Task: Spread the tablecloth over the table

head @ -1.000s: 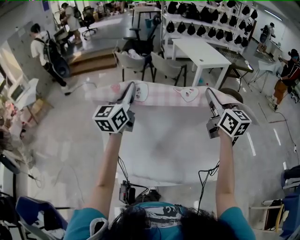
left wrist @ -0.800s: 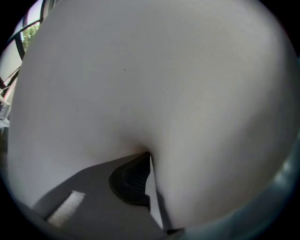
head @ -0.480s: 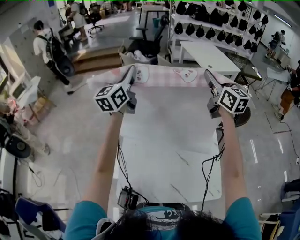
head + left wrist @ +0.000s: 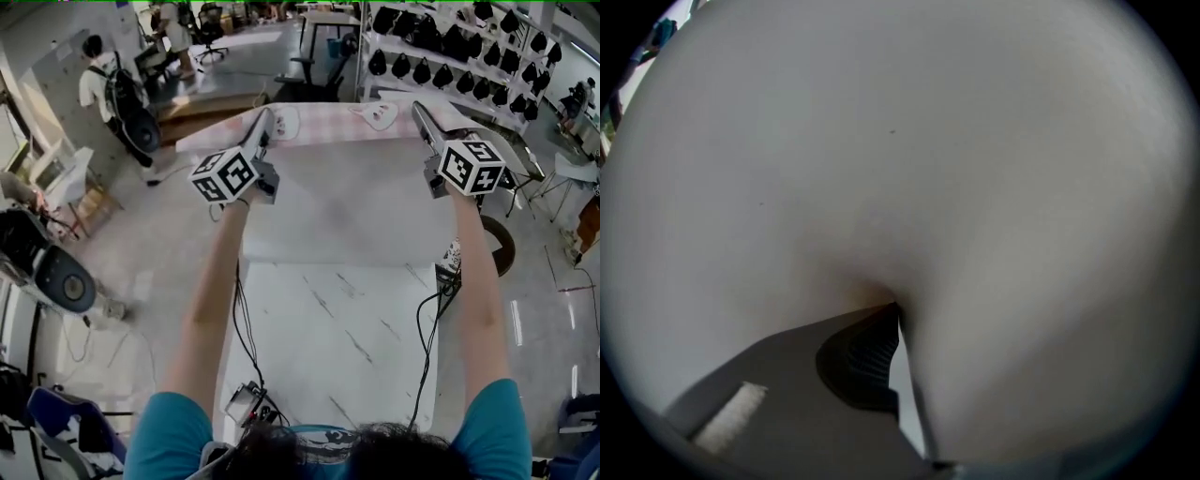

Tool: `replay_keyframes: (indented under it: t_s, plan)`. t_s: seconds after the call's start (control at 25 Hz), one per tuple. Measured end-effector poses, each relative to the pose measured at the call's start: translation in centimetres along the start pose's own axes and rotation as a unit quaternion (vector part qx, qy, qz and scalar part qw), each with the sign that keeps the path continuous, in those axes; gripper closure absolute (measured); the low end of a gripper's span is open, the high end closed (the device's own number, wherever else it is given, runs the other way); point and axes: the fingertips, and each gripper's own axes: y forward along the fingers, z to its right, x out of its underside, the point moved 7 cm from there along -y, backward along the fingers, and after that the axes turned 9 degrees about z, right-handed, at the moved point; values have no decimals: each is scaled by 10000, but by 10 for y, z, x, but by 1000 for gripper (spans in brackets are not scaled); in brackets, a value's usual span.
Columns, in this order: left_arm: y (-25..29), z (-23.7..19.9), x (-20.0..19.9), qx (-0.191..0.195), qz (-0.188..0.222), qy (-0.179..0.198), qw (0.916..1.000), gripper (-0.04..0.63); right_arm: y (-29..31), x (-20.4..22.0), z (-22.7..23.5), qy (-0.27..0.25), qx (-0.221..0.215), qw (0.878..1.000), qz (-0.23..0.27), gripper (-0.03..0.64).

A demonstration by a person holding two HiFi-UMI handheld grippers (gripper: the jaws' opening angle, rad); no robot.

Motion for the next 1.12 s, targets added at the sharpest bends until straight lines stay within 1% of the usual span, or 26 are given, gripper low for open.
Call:
replay_keyframes:
  t_s: [0.08, 0.16, 0.24, 0.32, 0.44, 0.56, 0.64, 0.72, 0.84, 0.96, 1.12]
  plan:
    - [1, 3, -6, 181, 298, 134, 9993, 572, 3, -7, -1, -333, -75, 9992, 228, 574]
    - [-1, 7, -12, 430, 513, 314, 9973, 571, -3, -12, -6, -513, -89, 9974, 494, 574]
    - [-1, 11, -20, 653, 567, 429, 9953, 569, -12, -15, -10, -433, -48, 9969, 658, 574]
    - [2, 14, -27, 816, 512, 311, 9949, 563, -19, -17, -12, -174, 34, 9977, 654, 572]
    - [-1, 19, -24, 877, 200, 88, 9959, 560, -37, -8, -15, 266, 229, 9985, 409, 570]
    - [-31, 29, 16, 841, -178, -4, 9963, 558, -80, 33, -23, 637, 422, 9970, 156, 569]
    - [-56, 35, 43, 829, -357, -115, 9959, 558, -111, 58, -34, 803, 521, 9954, 21, 569]
    - [-78, 39, 58, 808, -496, -228, 9952, 557, -134, 72, -47, 974, 610, 9933, -99, 569]
    - [-106, 46, 66, 740, -705, -361, 9941, 552, -160, 82, -66, 1231, 740, 9893, -276, 568]
    - [-136, 54, 67, 657, -888, -548, 9924, 549, -183, 86, -89, 1442, 851, 9849, -435, 567]
    - [-178, 65, 71, 481, -1173, -823, 9885, 543, -217, 94, -120, 1738, 1037, 9773, -625, 566]
